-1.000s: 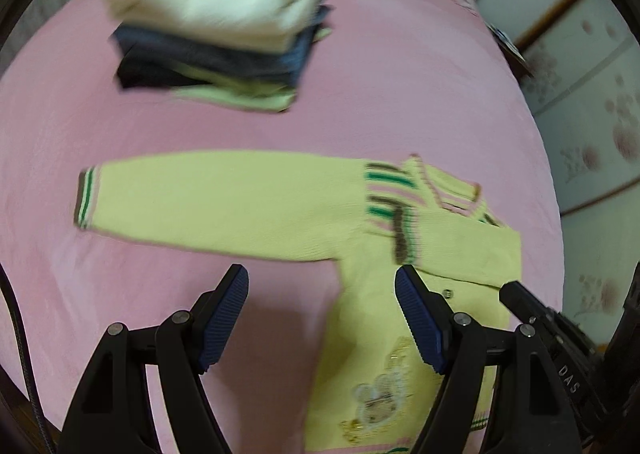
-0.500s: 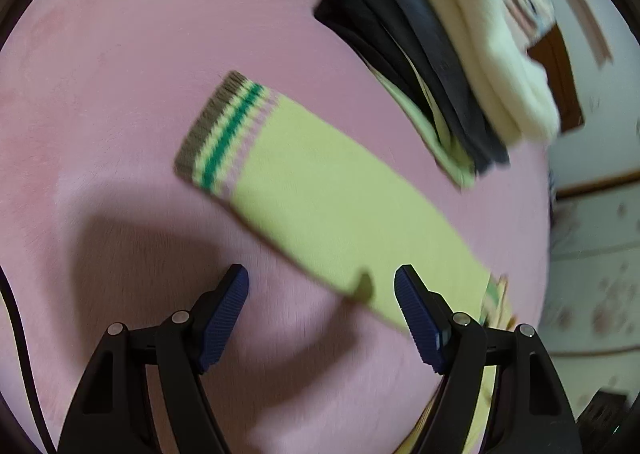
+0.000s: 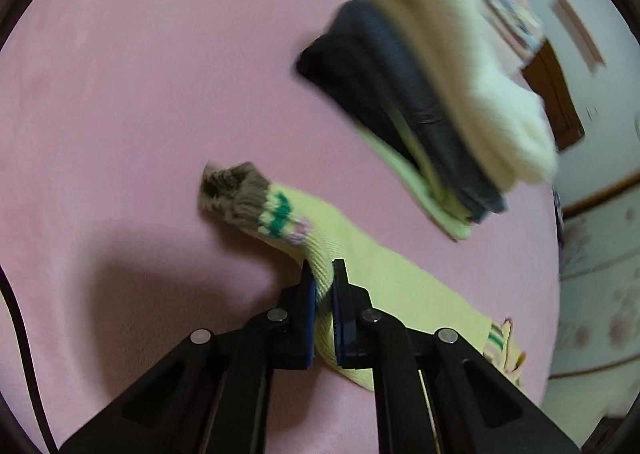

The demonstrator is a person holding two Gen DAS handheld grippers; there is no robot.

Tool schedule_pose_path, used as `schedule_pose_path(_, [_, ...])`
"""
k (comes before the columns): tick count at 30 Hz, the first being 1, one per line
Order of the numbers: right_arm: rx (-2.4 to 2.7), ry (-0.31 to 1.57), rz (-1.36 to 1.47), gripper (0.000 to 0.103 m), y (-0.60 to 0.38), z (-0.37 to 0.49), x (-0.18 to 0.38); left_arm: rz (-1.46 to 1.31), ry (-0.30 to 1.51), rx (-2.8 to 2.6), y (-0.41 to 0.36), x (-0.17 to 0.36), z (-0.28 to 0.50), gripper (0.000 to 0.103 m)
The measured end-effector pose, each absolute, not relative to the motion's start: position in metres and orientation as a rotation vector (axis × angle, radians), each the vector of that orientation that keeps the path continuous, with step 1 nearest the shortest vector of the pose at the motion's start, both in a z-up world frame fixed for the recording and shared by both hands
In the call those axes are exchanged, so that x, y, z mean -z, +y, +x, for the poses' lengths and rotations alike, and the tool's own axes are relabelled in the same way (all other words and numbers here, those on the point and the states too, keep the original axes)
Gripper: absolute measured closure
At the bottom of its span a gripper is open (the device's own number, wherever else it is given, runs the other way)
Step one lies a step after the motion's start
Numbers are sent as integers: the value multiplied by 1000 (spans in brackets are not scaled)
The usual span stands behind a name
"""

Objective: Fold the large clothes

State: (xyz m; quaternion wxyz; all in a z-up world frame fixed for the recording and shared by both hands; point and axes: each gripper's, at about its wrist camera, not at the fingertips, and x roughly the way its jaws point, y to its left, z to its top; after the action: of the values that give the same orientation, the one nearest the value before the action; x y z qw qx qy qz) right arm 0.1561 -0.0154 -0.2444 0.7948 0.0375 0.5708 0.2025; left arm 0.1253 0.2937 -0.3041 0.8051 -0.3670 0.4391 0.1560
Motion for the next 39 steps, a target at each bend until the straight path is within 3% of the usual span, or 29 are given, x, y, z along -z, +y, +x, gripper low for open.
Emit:
schedule_pose_path(6, [-368, 1218, 114, 98, -53, 161, 231, -559, 867, -170, 230, 240, 147, 98])
schedule_pose_path(12, [-281, 1197, 147, 98, -106, 167, 229, -422, 828, 41, 140, 209, 177, 98])
schedule_pose_path(23, [-150, 1215, 198, 97, -195, 174, 246, -188, 1070, 266, 2, 279, 206, 97])
schedule_pose_path(25, [-140, 1230, 204, 97, -205, 173, 251, -148, 1125, 279, -8, 295, 204, 91])
schedule_pose_path(28, [-156, 1255, 227, 97, -215, 171, 258, -134, 1179, 289, -12, 306, 198, 73])
schedule_pose_path(30, [-172, 1270, 242, 97, -218, 171, 262, -155, 1189, 295, -9, 307, 188, 48])
schedule_pose_path(32, [-194, 1279, 264, 97, -218, 174, 263, -175, 1166, 270, 1, 301, 182, 34])
schedule_pose_path(34, [-215, 1277, 281, 97, -218, 177, 262, -215, 1159, 269, 12, 292, 176, 32])
schedule_pose_path(38, [-249, 1250, 310, 71, -214, 187, 258, -295, 1162, 233, 39, 277, 167, 32])
schedule_pose_path(39, [-258, 1242, 316, 71, -212, 191, 258, -314, 1154, 204, 51, 274, 162, 32])
